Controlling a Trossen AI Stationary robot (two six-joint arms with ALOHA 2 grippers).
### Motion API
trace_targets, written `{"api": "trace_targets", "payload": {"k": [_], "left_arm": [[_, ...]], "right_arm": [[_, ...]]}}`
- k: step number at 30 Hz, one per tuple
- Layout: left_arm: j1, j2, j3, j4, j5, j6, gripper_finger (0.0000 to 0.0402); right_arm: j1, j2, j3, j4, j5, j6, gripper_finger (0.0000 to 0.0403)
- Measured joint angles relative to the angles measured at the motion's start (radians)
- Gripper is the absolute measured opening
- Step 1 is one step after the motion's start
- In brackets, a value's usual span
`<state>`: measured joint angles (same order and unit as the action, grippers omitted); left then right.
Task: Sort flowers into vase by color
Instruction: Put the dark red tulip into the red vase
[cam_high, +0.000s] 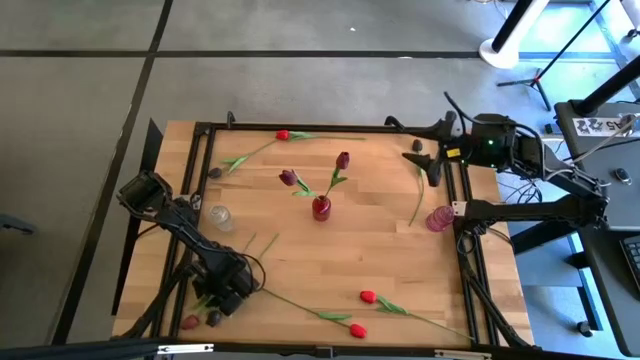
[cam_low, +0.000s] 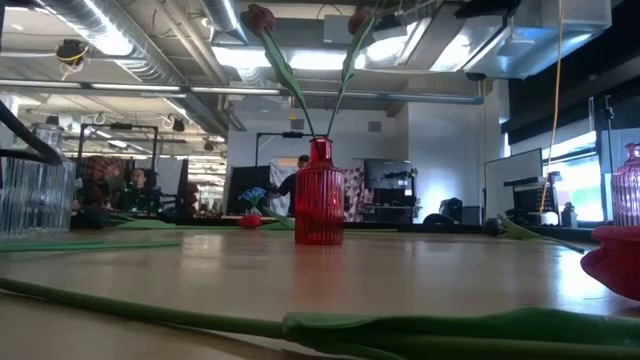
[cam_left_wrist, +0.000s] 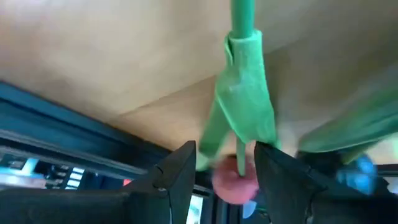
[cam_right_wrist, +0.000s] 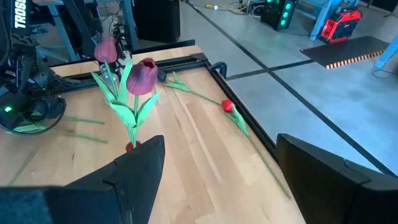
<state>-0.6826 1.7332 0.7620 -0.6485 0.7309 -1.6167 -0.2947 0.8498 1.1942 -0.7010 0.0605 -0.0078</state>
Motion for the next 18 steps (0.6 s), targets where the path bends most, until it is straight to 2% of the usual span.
{"api": "trace_targets", "payload": {"k": [5, 12, 18], "left_arm": [[0.000, -0.001, -0.017, 0.030, -0.033, 0.012, 0.0126], [0.000, -0.003, -0.028, 0.022, -0.031, 0.030, 0.0015], [0.008, -0.007, 0.090, -0.165, -0.118, 0.063, 0.0008]], "right_arm": [[0.000, 0.020, 0.000, 0.001, 0.000, 0.000, 0.0308], [0.000, 0.023, 0.000, 0.002, 0.000, -0.028, 0.0308], [0.000, 0.008, 0.017, 0.005, 0.000, -0.050, 0.0308]]}}
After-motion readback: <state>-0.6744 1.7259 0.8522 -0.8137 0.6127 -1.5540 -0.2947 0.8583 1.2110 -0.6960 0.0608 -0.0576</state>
